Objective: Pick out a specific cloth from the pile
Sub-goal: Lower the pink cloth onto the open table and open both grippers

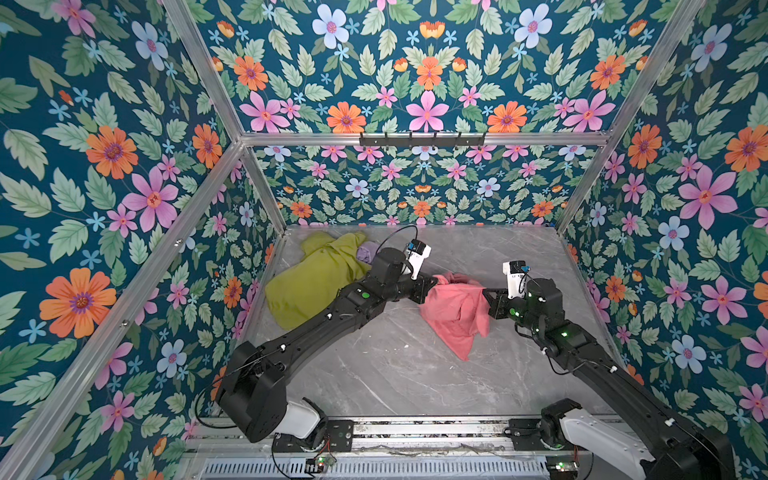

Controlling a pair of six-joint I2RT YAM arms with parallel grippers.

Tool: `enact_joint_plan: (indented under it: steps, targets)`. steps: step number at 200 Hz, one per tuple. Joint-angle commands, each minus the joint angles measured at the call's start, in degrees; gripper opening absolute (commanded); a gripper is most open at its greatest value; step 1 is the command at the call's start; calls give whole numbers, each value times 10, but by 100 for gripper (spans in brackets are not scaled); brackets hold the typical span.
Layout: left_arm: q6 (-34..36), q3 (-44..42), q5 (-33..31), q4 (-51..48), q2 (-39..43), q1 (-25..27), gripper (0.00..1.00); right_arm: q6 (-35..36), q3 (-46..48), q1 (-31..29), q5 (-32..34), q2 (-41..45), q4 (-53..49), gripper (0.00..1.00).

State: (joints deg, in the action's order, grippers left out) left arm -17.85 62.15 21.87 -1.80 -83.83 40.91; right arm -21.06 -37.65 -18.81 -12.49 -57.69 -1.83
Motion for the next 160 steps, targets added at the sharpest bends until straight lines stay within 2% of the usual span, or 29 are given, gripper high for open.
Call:
enact_joint_plan:
  steps: [1,28,74,115,160]
  targets:
    - [6,-9,-36,15,-23,-2,0,-12,-1,25,-16,-28,-13,0]
    - [7,12,-65,20,-77,-7,0,9,-16,38,-2,-69,-4,0]
    - [10,127,-79,15,-208,-37,0,41,-64,72,18,-178,17,0]
    - [20,245,-89,-40,-342,-72,0,36,-122,120,13,-275,3,0]
    - [35,296,-95,-54,-421,-93,0,13,-169,157,-16,-353,-15,0]
